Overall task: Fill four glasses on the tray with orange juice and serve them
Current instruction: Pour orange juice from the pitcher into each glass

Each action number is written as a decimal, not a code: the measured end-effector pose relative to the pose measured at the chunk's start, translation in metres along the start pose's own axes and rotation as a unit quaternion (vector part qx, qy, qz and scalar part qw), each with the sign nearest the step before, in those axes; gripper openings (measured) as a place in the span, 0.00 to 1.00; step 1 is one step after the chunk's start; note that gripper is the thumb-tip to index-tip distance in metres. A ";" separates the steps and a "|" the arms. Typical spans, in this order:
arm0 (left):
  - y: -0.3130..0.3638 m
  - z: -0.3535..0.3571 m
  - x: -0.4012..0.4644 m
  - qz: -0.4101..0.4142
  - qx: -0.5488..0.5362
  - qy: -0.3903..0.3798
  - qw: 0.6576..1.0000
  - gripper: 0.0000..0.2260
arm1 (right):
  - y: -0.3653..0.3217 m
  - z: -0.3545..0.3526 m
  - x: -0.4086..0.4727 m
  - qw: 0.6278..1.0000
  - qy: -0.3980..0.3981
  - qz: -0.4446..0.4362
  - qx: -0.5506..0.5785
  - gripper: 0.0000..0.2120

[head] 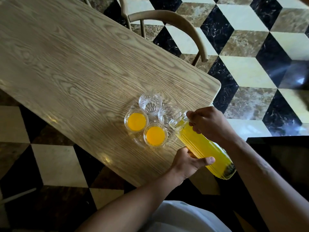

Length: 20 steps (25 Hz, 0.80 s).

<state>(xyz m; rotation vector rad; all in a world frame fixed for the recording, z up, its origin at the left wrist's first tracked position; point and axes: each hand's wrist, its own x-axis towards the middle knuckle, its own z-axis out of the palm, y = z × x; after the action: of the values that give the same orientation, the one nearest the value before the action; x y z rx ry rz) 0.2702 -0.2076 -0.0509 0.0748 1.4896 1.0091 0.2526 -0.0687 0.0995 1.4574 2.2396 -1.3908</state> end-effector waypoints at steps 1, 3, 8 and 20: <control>0.002 0.001 -0.001 0.001 -0.011 -0.003 1.000 0.37 | -0.001 0.000 0.001 1.000 0.000 0.000 -0.001 0.21; 0.003 0.003 -0.002 0.002 -0.029 -0.005 1.000 0.38 | -0.005 0.000 0.002 1.000 -0.001 -0.001 -0.008 0.21; 0.006 0.005 -0.002 0.019 -0.054 -0.014 0.998 0.33 | -0.014 0.001 0.005 1.000 -0.006 -0.001 -0.028 0.21; 0.010 0.002 -0.006 0.031 -0.073 -0.027 0.996 0.28 | -0.024 0.003 0.008 0.999 -0.014 0.003 -0.050 0.21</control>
<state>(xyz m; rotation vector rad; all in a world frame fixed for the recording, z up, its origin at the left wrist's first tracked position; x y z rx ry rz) 0.2683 -0.2035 -0.0399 0.0436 1.3666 1.1548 0.2282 -0.0678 0.1086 1.4016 2.2510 -1.2690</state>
